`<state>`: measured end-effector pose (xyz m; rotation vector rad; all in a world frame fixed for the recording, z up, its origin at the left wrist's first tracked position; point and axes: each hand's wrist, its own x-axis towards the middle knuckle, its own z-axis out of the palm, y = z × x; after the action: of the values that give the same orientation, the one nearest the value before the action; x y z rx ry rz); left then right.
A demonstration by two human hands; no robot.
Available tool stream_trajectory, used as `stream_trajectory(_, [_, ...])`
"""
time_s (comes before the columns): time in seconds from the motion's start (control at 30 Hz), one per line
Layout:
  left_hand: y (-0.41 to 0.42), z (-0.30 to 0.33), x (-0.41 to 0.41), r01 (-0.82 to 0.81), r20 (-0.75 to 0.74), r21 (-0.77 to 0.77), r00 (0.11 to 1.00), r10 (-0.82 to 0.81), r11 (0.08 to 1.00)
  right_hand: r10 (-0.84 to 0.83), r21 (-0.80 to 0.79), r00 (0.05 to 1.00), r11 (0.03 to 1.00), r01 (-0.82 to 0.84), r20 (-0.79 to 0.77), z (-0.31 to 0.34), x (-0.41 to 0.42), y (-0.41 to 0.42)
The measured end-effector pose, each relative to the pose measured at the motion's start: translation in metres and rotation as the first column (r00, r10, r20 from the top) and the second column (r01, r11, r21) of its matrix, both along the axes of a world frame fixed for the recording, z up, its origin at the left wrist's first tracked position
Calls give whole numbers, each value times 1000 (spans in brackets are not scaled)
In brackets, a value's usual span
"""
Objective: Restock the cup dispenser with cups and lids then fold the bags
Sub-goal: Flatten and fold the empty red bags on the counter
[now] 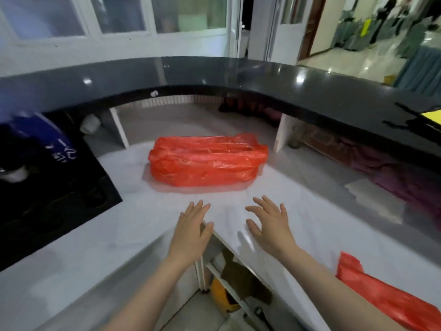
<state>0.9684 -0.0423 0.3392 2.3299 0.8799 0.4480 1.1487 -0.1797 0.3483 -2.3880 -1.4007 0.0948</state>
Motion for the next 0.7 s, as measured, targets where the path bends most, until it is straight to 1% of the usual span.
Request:
stream_trajectory(0.13, [45, 5, -30, -101, 44, -17, 994, 101, 995, 77, 4, 997, 997, -77, 7, 3, -16, 56])
stream_trajectory(0.27, [89, 17, -55, -187, 99, -1, 977, 187, 982, 149, 131, 988, 979, -154, 48, 19, -25, 119])
stream_trajectory(0.33, [105, 20, -66, -214, 117, -19, 970, 214, 977, 161, 188, 986, 968, -166, 39, 25, -26, 148])
stream_trajectory(0.37, [110, 22, -70, -232, 121, -36, 965, 234, 972, 158, 193, 987, 968, -160, 29, 28, -25, 161])
stream_trajectory(0.43, [117, 24, -76, -259, 128, -70, 955, 267, 963, 126, 121, 991, 984, -131, 50, 32, -17, 183])
stream_trajectory(0.5, [124, 26, -78, -275, 140, -91, 948, 285, 957, 67, -88, 991, 994, -57, 119, 36, -3, 201])
stream_trajectory(0.57, [132, 28, -78, -300, 153, -111, 937, 314, 948, 24, -306, 984, 952, 32, 178, 40, 12, 216])
stream_trajectory(0.6, [136, 29, -78, -315, 158, -125, 930, 332, 941, 24, -373, 980, 926, 52, 195, 42, 17, 221])
stream_trajectory(0.63, [138, 31, -78, -328, 161, -140, 923, 349, 934, 35, -396, 979, 917, 48, 199, 46, 20, 226])
stream_trajectory(0.7, [142, 32, -76, -345, 162, -156, 915, 369, 925, 57, -318, 988, 948, -9, 142, 51, 20, 233])
